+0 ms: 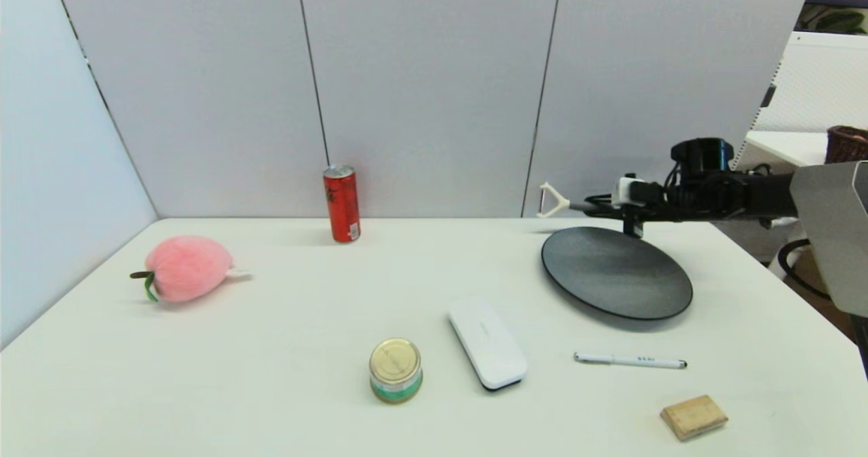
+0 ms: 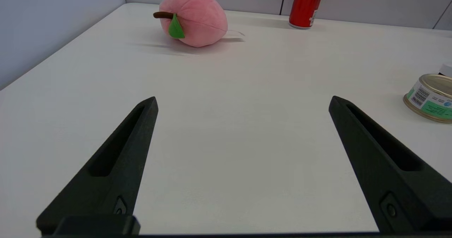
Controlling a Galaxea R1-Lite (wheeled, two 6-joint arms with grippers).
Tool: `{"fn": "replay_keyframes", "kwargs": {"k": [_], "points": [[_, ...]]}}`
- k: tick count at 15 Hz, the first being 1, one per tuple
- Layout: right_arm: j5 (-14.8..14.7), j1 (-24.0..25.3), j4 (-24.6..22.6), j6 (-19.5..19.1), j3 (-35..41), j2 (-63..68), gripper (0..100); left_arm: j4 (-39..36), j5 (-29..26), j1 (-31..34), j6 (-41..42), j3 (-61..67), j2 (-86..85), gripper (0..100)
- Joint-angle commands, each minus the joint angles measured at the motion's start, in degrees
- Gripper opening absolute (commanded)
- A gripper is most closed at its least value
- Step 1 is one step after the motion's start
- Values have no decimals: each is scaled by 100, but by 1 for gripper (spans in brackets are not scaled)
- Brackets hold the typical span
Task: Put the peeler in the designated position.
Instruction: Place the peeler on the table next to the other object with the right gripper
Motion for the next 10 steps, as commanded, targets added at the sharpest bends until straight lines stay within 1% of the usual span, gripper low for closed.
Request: {"fn": "replay_keyframes", "kwargs": {"k": [1, 4, 5, 8, 10], "points": [[26, -10, 23, -48, 23, 57, 0, -5, 2, 2, -6, 9, 9, 100], [17, -45, 23, -154, 23, 92, 0, -5, 2, 2, -6, 9, 9, 100], [26, -37, 31, -162, 32, 92, 100, -5, 2, 2, -6, 9, 9, 100], [17, -28, 31, -136, 32, 84, 100, -5, 2, 2, -6, 9, 9, 100], [26, -1, 31, -39, 32, -66, 100, -5, 2, 2, -6, 9, 9, 100]]}}
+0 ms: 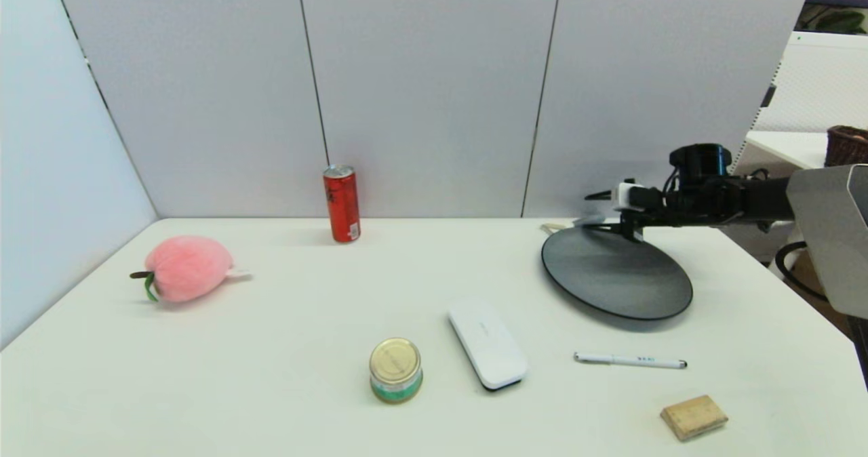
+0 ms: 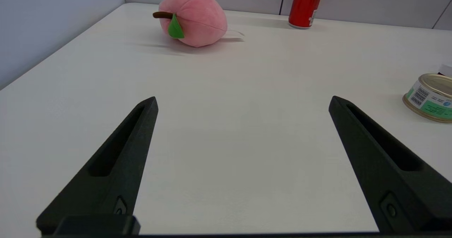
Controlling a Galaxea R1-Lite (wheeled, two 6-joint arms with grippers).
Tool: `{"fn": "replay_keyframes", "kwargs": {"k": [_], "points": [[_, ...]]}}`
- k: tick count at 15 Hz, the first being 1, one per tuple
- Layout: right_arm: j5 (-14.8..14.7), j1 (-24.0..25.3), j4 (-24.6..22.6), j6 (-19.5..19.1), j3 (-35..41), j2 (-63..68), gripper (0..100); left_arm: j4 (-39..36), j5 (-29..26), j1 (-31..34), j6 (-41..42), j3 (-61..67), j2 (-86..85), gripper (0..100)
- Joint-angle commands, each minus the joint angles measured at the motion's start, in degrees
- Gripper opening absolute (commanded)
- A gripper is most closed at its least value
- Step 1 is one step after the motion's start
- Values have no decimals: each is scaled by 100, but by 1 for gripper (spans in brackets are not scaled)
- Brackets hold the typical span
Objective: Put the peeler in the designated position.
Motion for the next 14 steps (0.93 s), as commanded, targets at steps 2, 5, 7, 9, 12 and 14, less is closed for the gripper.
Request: {"fn": "replay_keyframes", "kwargs": {"k": [2, 5, 7, 9, 12, 14], "points": [[80, 64, 6, 349, -1, -579, 100, -2, 2, 2, -3, 9, 9, 100], [53, 468, 243, 2502, 8, -1783, 100, -2, 2, 2, -3, 9, 9, 100], [36, 864, 155, 4577, -1, -2583, 100, -2, 2, 2, -3, 9, 9, 100], [53, 1163, 111, 6783, 8, -3462, 100, -11, 2, 2, -3, 9, 9, 100], [-43, 1330, 261, 8488, 254, -4376, 100, -2, 2, 2, -3, 9, 9, 100], [-430, 1347, 472, 9041, 913, -4991, 100, -2, 2, 2, -3, 9, 9, 100]]}}
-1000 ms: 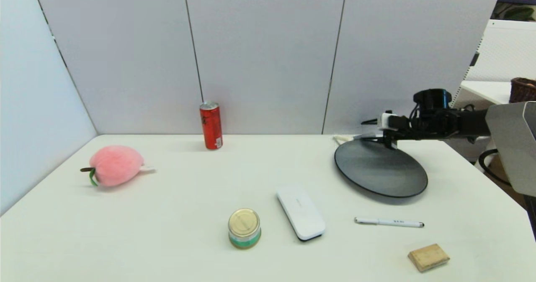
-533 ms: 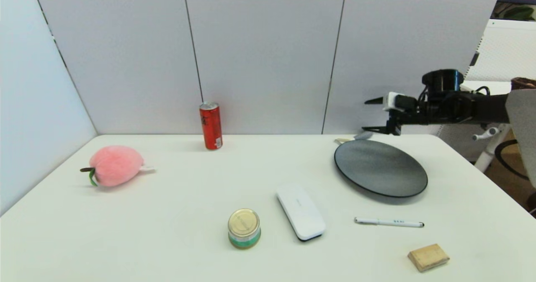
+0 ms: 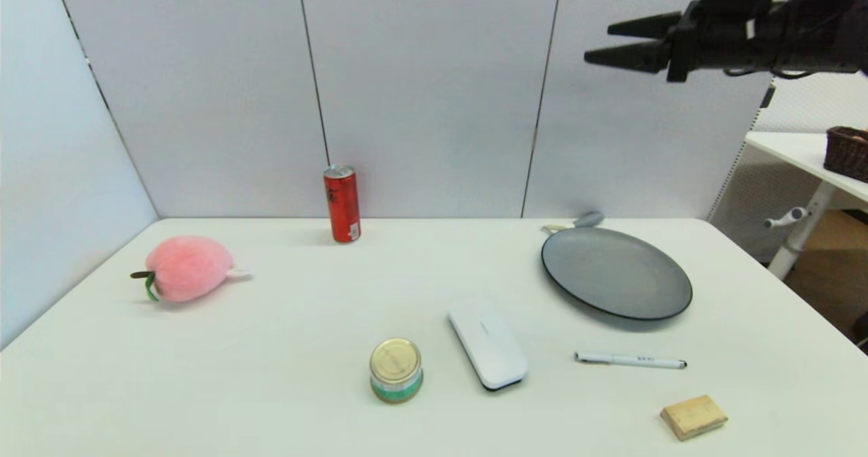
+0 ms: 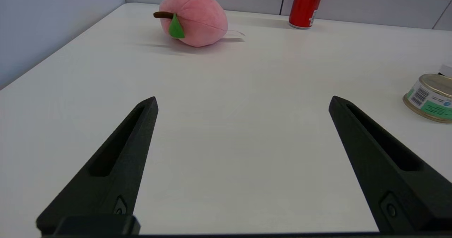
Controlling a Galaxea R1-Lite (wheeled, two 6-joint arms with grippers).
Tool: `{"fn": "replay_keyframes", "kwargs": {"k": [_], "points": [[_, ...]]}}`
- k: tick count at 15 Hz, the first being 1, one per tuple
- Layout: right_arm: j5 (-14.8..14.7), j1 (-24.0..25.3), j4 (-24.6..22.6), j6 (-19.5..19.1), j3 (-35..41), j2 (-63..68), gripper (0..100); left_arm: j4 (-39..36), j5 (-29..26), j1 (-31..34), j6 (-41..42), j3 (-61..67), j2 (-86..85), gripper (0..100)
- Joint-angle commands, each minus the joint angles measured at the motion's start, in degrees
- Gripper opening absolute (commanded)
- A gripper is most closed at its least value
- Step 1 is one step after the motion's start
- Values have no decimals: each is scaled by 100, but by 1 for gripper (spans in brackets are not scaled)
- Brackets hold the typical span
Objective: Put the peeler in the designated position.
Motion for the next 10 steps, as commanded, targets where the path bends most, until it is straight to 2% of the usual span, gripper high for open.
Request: {"fn": "replay_keyframes", "kwargs": {"k": [1, 2, 4, 6, 10], "points": [[-655, 223, 514, 2281, 1368, -1903, 100, -2, 2, 2, -6, 9, 9, 100], [-919, 214, 752, 2273, 1877, -2255, 100, -2, 2, 2, -6, 9, 9, 100], [-1657, 249, 1429, 2264, 2835, -3072, 100, -2, 2, 2, -6, 9, 9, 100], [-2193, 320, 2000, 1947, 3846, -3828, 100, -2, 2, 2, -6, 9, 9, 100], [-3327, 469, 2009, 1077, 5973, -5551, 100, -2, 2, 2, -6, 9, 9, 100]]}}
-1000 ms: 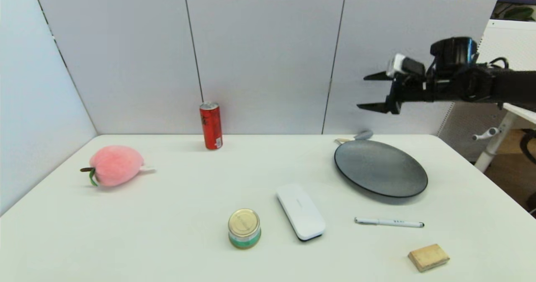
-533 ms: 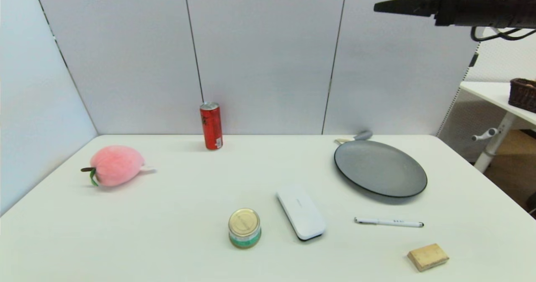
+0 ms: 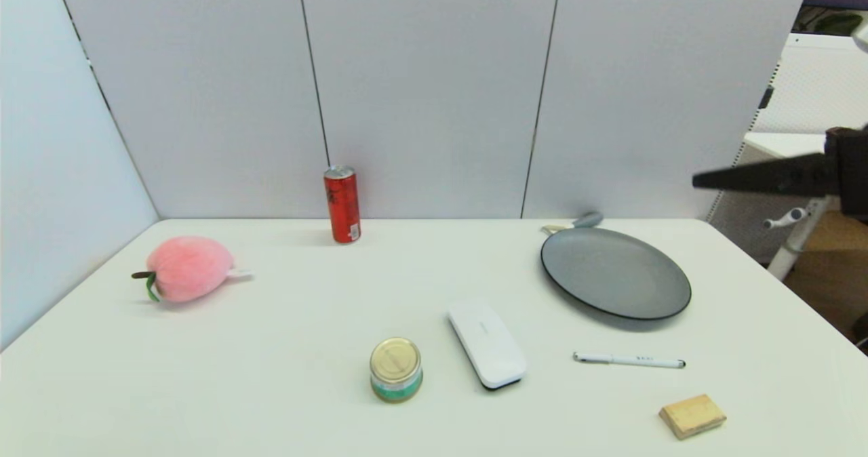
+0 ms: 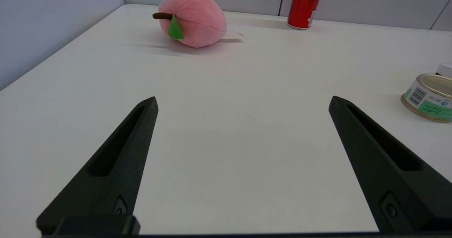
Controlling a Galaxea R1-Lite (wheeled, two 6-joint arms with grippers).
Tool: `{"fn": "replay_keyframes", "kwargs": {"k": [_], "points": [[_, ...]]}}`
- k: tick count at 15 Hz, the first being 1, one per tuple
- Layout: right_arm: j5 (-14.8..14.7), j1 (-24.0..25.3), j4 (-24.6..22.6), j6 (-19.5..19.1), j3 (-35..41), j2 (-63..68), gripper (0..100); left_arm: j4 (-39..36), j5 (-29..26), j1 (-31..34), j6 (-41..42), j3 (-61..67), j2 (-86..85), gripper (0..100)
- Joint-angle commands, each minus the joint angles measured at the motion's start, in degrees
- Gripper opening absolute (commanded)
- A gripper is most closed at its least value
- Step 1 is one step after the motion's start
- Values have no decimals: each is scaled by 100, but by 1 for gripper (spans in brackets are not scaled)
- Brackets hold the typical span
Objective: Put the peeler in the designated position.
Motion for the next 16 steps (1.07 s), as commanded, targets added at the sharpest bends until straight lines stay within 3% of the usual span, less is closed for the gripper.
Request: {"fn": "replay_keyframes", "kwargs": {"k": [1, 3, 6, 7, 9, 12, 14, 15, 16], "points": [[-1369, 168, 183, -968, 2448, -2426, 100, -2, 2, 2, -1, 9, 9, 100], [-1571, 168, -133, -1056, 3256, -3200, 100, -2, 2, 2, -1, 9, 9, 100], [-1554, 62, -1373, -1223, 4636, -4421, 100, -2, 2, 2, -1, 9, 9, 100], [-1562, -52, -1592, -1338, 4961, -4712, 100, -2, 2, 2, -1, 9, 9, 100], [-1554, -368, -1636, -1496, 5366, -5142, 100, -2, 2, 2, -1, 9, 9, 100], [-1571, -368, -1680, -1505, 6025, -5872, 100, -2, 2, 2, -1, 9, 9, 100], [-1580, -500, -1979, -1487, 6500, -6197, 100, -2, 2, 2, -1, 9, 9, 100], [-1650, -562, -2243, -1478, 6746, -6355, 100, -2, 2, 2, -1, 9, 9, 100], [-1940, -570, -2401, -1478, 6851, -6531, 100, -2, 2, 2, -1, 9, 9, 100]]}}
